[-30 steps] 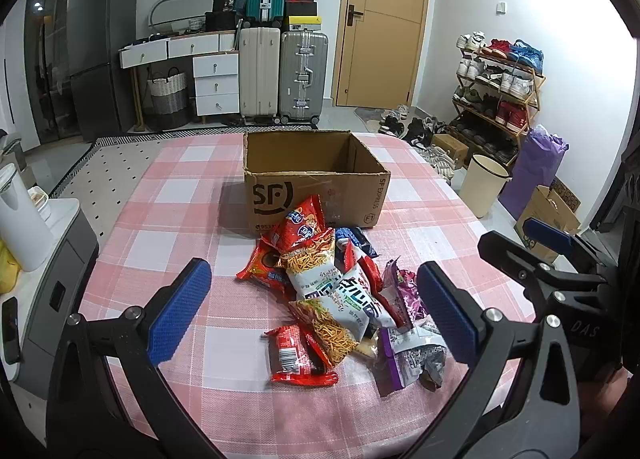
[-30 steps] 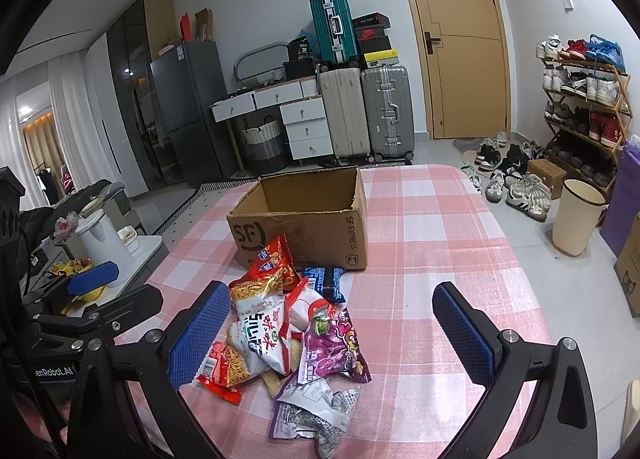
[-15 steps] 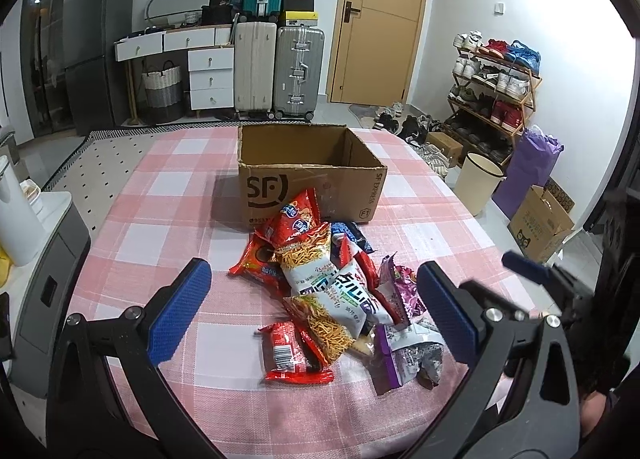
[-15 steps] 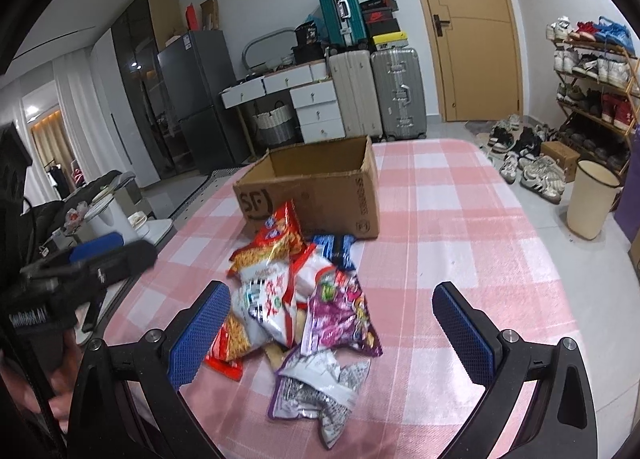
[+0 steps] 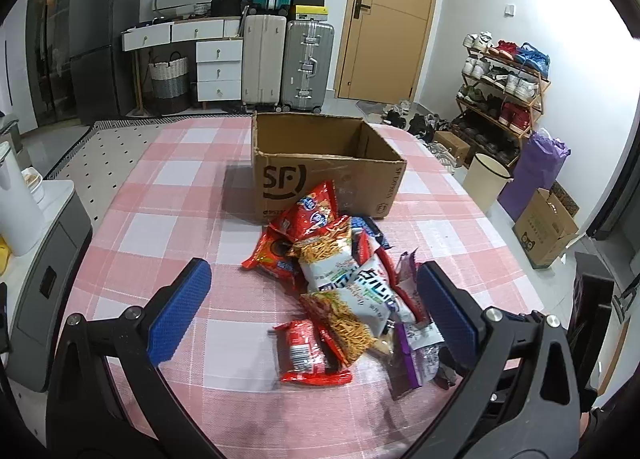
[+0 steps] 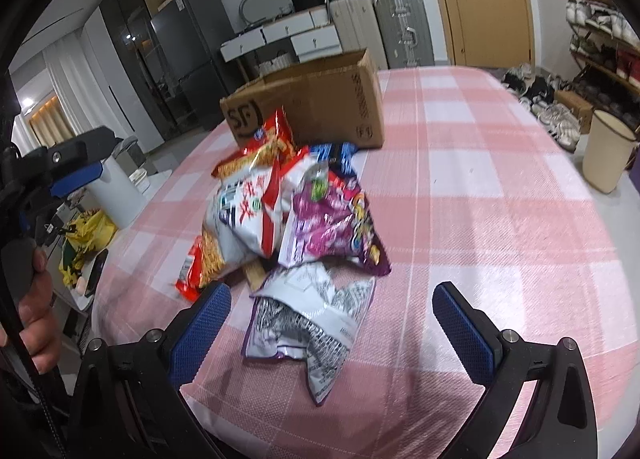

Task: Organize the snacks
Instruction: 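Lower the right gripper onto the silver snack bag and close it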

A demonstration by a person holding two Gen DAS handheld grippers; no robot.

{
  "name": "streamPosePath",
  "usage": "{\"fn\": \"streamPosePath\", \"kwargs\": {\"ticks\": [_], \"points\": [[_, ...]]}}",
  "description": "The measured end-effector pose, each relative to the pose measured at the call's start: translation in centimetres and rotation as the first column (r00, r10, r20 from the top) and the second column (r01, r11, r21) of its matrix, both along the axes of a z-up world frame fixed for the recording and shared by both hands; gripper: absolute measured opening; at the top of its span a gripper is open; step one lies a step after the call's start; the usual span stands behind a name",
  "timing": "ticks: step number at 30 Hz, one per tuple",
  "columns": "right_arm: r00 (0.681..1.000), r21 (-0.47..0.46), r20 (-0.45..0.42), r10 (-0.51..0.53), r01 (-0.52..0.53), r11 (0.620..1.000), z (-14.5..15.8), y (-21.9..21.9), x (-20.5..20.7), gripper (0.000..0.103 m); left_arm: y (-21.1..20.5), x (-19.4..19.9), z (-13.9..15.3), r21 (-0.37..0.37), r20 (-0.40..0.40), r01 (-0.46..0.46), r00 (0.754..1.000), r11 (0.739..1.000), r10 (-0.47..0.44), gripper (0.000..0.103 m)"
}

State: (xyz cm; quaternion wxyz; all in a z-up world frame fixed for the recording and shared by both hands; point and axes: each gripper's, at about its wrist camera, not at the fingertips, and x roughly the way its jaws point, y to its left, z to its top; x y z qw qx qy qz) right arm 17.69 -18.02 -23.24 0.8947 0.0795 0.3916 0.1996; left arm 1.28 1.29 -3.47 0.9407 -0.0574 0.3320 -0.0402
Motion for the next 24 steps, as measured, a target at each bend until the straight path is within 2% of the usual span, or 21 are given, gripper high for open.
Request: {"fn": "streamPosePath", "kwargs": {"ticks": [9, 16, 20, 23, 24], "points": [[0.996, 0.022, -0.073, 0.046, -0.045, 0.999, -2.0, 1.3, 1.1, 0.103, 1.5, 0.2, -1.1, -0.038, -0.003, 0.008, 1.0, 0.999, -0.008, 0.102], [0.994, 0.029, -0.098, 0.052, -0.05, 0.998, -2.8, 1.9, 1.7, 0.103, 2.7, 0.6, -2.1, -0.078, -0.02, 0.019, 1.0, 0.997, -0.02, 0.102], [0.994, 0.027, -0.091, 0.055, -0.053, 0.998, -3.0, 2.1, 1.7, 0.103, 2.9, 0.9, -2.9, -0.071, -0.04, 0.017, 0.999, 0.997, -0.02, 0.102], [0.995, 0.004, -0.081, 0.057, -0.057, 0.998, -3.0, 2.4, 1.5, 0.097, 2.9, 1.4, -3.7, -0.075, -0.068, 0.018, 0.997, 0.997, -0.023, 0.102], [0.996, -0.005, -0.073, 0.057, -0.057, 0.998, -2.9, 2.5, 1.4, 0.09, 2.8, 1.5, -3.9, -0.075, -0.076, 0.021, 0.997, 0.997, -0.026, 0.102]]}}
